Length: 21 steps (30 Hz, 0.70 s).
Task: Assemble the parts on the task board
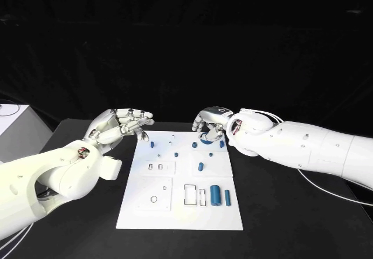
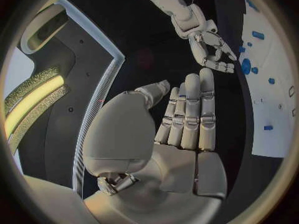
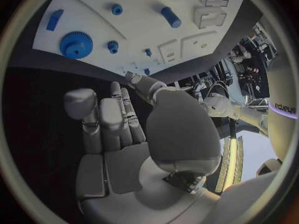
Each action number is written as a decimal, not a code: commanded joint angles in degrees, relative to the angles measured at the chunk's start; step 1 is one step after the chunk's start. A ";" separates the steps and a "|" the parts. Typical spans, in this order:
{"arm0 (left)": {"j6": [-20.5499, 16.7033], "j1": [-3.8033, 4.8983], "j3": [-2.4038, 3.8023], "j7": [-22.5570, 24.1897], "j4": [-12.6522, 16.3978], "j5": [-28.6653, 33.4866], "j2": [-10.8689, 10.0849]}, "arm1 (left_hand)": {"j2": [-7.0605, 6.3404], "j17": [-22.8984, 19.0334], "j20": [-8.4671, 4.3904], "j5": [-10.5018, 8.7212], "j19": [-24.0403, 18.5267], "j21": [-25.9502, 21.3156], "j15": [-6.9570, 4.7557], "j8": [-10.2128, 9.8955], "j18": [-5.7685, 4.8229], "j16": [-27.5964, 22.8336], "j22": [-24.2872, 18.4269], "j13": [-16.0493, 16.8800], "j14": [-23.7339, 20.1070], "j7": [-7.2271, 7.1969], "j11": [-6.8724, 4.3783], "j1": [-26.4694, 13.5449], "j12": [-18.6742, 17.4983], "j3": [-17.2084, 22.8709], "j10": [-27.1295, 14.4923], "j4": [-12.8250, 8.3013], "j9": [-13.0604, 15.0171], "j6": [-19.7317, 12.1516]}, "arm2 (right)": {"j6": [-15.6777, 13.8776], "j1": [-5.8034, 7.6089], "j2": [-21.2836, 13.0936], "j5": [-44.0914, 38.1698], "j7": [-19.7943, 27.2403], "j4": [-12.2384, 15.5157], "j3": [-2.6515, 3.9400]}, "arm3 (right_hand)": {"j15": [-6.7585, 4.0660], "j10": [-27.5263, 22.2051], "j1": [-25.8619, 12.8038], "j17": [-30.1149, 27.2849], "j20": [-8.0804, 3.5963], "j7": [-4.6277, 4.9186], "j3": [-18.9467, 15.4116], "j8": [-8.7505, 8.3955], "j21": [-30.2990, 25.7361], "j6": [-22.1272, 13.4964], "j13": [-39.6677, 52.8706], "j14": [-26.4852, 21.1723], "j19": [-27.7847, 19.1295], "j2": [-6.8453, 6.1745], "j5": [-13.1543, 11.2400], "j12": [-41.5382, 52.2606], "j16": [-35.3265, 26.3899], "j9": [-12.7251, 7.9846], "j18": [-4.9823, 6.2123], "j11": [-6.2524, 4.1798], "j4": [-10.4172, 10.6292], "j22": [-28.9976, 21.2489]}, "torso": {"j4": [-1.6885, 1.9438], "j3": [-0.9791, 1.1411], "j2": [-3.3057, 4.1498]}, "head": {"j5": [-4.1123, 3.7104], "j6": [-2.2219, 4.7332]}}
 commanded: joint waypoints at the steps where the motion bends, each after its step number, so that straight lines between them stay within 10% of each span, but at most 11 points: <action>1: 1.93 0.25 0.20 0.15 0.83 -0.86 -0.35 | -0.08 0.14 0.11 -0.26 -0.44 0.51 0.12 -0.30 0.18 0.48 0.20 0.10 -0.29 -0.14 0.13 -0.59 -0.38 0.36 0.21 -0.10 0.08 -0.36 | 3.03 -0.07 0.93 -4.35 -2.45 -1.35 -0.05 | 0.26 -1.09 -0.08 1.22 0.09 -0.26 -0.02 -0.44 0.64 -0.15 0.01 1.74 0.55 -0.79 -0.20 -0.41 1.39 0.14 -1.17 0.02 0.55 0.85 | 1.05 -0.26 1.12 | -0.39 0.28; 10: 2.22 0.62 0.43 0.05 1.45 -1.13 -0.83 | -0.20 0.43 0.17 -0.37 -0.56 1.19 0.18 -0.37 0.19 1.19 0.65 0.12 -0.24 -0.09 0.19 -1.00 -0.43 0.25 0.07 0.12 0.20 -0.51 | 4.11 -0.13 2.00 -5.70 -3.49 -2.91 -0.08 | 0.38 -2.44 -0.02 2.23 0.18 -0.22 -0.53 -0.59 1.10 -0.47 0.02 1.56 0.84 -1.15 -0.39 -0.41 2.81 0.29 -1.21 0.17 0.74 1.42 | 2.06 -0.64 1.78 | -0.87 -0.15; 21: 2.24 0.89 0.48 0.01 1.09 -1.22 -1.02 | -0.28 0.56 0.20 -0.38 -0.61 1.47 0.20 -0.42 0.20 1.51 0.84 0.13 -0.25 -0.10 0.20 -1.14 -0.47 0.19 -0.04 0.21 0.26 -0.61 | 7.11 -0.42 1.52 -6.49 -3.80 -2.61 -0.09 | 0.39 -3.06 0.01 2.59 0.18 -0.40 -1.11 -0.69 1.31 -0.68 0.07 1.42 1.01 -1.44 -0.40 -0.35 3.43 0.37 -1.23 0.12 0.81 1.73 | 2.27 -0.89 2.64 | -1.53 -0.17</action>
